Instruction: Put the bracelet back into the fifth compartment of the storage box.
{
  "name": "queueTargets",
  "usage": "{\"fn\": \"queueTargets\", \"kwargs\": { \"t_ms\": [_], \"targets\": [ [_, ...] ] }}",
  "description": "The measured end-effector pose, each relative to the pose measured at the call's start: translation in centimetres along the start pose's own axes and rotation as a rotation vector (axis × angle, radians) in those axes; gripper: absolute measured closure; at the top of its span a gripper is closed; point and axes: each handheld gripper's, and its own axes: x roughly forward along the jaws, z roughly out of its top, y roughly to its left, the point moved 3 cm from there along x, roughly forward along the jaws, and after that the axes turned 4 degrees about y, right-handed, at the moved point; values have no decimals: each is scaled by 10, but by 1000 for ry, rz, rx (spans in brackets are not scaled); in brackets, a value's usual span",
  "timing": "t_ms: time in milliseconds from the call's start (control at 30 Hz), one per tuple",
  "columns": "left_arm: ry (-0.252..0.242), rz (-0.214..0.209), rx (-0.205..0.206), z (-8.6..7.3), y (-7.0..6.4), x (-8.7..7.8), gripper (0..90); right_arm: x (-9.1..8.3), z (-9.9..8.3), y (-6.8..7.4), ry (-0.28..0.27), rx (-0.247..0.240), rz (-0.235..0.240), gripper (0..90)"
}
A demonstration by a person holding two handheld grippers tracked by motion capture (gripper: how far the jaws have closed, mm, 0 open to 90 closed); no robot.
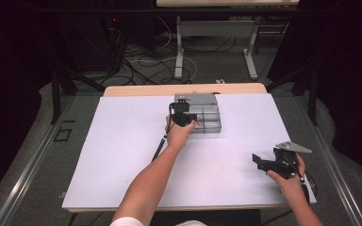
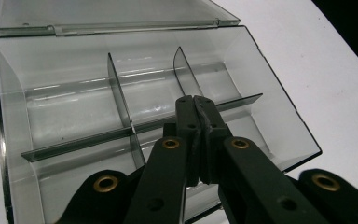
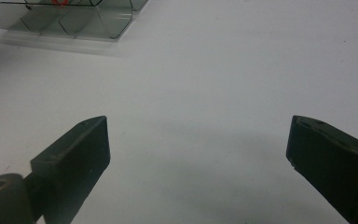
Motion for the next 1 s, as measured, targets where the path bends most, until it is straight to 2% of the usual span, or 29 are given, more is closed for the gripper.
{"fn": "queueTargets", "kwargs": {
  "t_ms": [300, 633, 733, 800, 1000],
  "targets": [
    [19, 7, -7, -3, 1, 3, 894, 0, 0, 0, -3, -8, 0, 58],
    [15, -13, -22, -3, 5, -1, 785, 0, 0, 0, -3, -14, 2, 58],
    [25, -30, -24, -3, 7, -5, 764, 0, 0, 0, -2, -14, 3, 58],
    [5, -27, -27, -4, 8, -6, 748, 0, 0, 1, -1, -14, 3, 58],
    [0, -34, -29, -6, 12, -13, 725, 1, 0, 1, 0, -14, 3, 58]
  ]
}}
